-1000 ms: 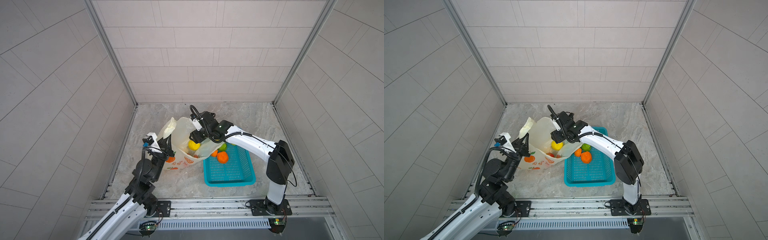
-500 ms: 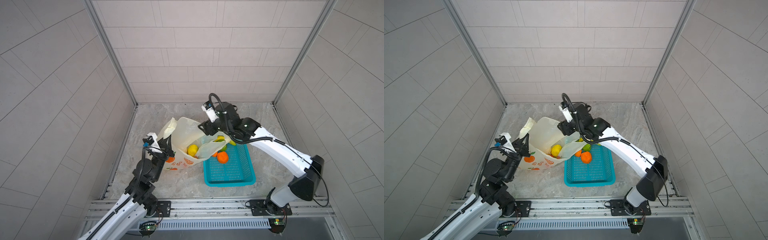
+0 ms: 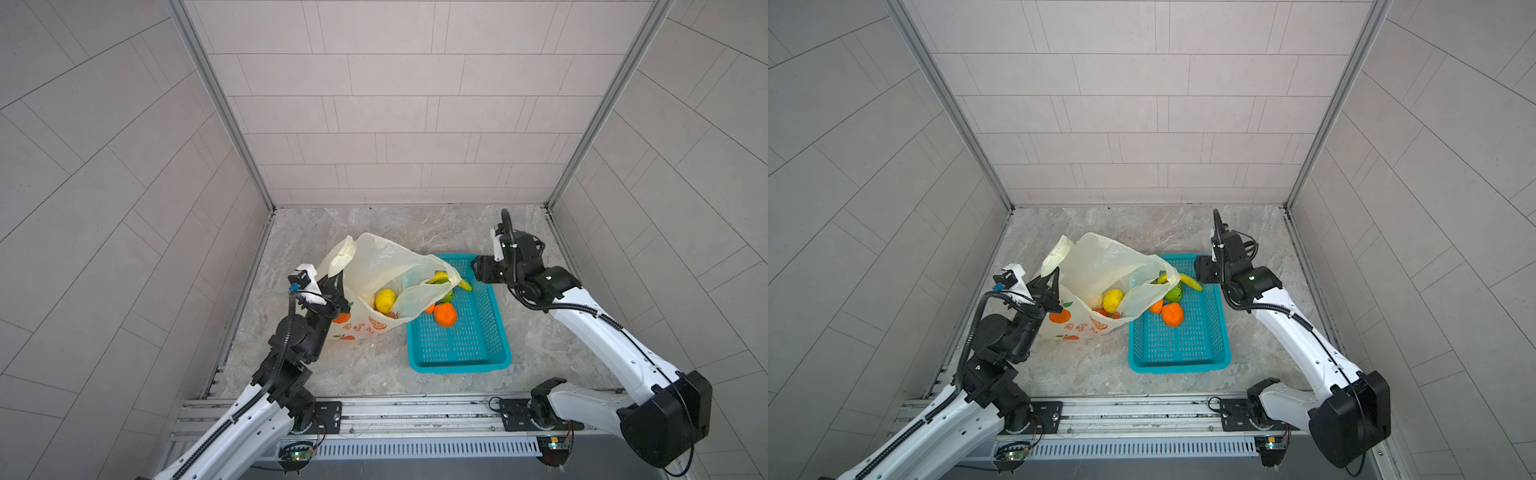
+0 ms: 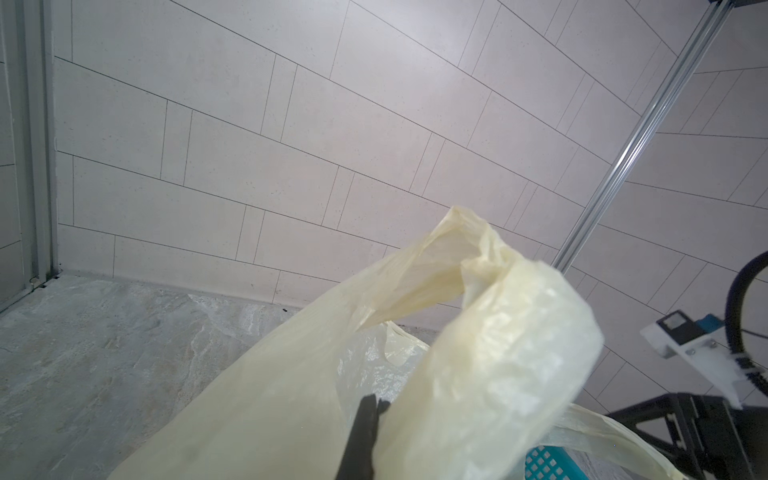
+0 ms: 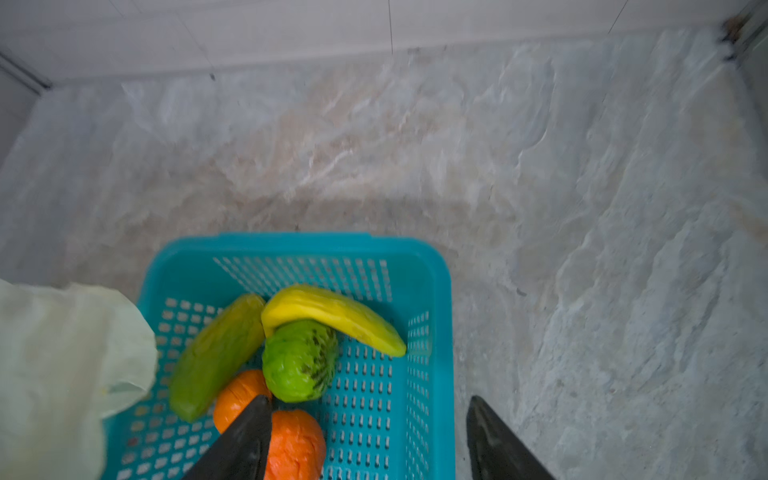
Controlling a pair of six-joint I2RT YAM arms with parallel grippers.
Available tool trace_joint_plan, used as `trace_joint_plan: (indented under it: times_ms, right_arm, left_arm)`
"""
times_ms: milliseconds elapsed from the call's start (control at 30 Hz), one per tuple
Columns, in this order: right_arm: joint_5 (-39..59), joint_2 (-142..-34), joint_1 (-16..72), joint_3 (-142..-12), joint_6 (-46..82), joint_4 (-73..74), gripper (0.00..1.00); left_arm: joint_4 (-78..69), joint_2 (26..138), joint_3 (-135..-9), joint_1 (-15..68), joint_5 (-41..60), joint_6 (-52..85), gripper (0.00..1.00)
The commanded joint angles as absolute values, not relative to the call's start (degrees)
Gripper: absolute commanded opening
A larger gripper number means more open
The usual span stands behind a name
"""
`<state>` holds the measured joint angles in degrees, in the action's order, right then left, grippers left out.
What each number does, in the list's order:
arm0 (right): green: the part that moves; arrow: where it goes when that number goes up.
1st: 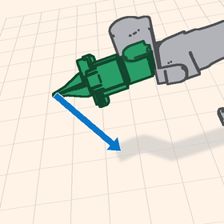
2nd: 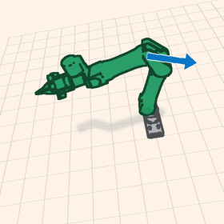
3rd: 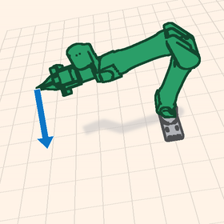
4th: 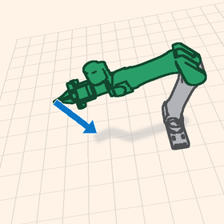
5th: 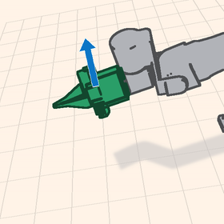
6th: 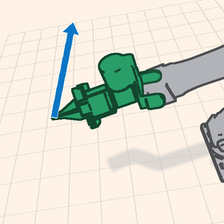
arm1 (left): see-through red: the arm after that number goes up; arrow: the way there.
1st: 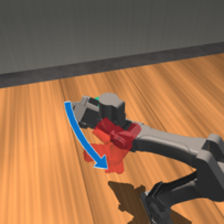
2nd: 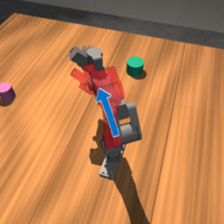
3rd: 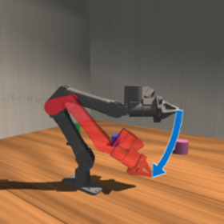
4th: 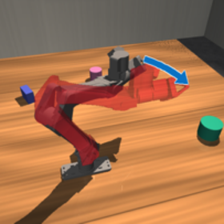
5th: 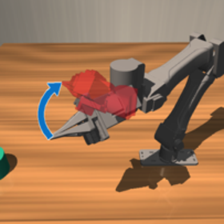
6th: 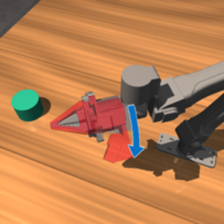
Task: Place the fruits into the plastic bag
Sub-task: 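Withdraw the right gripper from the bag back over the basket, then lower the right gripper onto an orange tangerine and grasp it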
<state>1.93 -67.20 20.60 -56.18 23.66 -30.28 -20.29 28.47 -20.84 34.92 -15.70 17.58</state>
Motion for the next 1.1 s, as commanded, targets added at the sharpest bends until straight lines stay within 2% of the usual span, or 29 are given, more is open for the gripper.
trace_joint_plan:
  times_ms: [0,133,300,733,1067]
  right_arm:
    - [9.14,-67.76,22.86,-52.27,24.4,-29.52,0.7]
    - [13.27,-72.89,27.86,-51.67,20.52,-30.35,0.71]
    - [16.27,-81.98,29.61,-58.13,16.46,-37.49,0.73]
    - [10.16,-91.93,34.85,-63.06,13.22,-42.12,0.79]
    - [7.94,-95.27,35.33,-63.14,12.89,-39.0,0.75]
  left_arm:
    - [-22.08,28.93,-21.0,35.16,-15.78,17.19,0.0]
    - [-22.41,29.32,-21.07,35.2,-15.67,17.31,0.0]
    - [-22.18,29.2,-21.09,35.16,-15.65,17.57,0.0]
    - [-21.83,28.84,-21.18,35.18,-15.74,17.15,0.0]
    - [-21.8,28.62,-21.18,35.18,-15.89,16.86,0.0]
